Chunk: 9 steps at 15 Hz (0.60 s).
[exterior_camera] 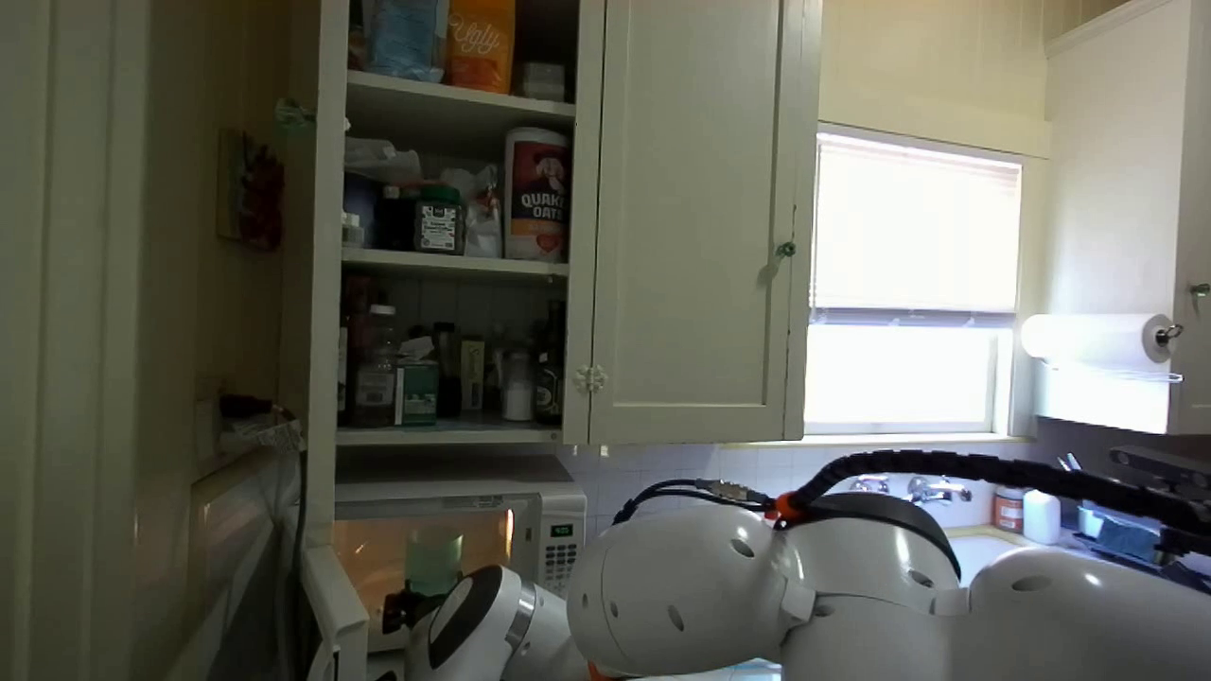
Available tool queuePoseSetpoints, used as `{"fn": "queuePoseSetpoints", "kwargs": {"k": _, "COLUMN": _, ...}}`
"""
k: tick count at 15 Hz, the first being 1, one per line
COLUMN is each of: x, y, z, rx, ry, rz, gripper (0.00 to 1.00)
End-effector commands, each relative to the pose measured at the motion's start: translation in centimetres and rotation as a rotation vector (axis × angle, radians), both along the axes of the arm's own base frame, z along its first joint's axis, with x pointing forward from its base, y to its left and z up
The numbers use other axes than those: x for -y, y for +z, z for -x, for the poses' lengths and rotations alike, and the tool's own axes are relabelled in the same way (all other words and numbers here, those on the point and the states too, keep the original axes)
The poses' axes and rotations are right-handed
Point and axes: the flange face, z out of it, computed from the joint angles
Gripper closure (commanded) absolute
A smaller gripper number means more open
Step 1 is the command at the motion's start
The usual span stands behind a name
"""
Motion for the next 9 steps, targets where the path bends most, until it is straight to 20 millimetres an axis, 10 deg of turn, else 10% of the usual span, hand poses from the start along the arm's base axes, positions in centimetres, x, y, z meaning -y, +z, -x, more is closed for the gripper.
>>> {"fn": "queuePoseSetpoints", "kwargs": {"k": 1, "x": 1.2, "y": 1.1, "z": 3.0, "rx": 0.057, "ry": -0.058, "rz": 0.013, "gripper": 0.46}}
{"fn": "queuePoseSetpoints", "kwargs": {"k": 9, "x": 3.9, "y": 4.7, "z": 8.9, "rx": 0.103, "ry": -0.134, "rz": 0.079, "gripper": 0.46}}
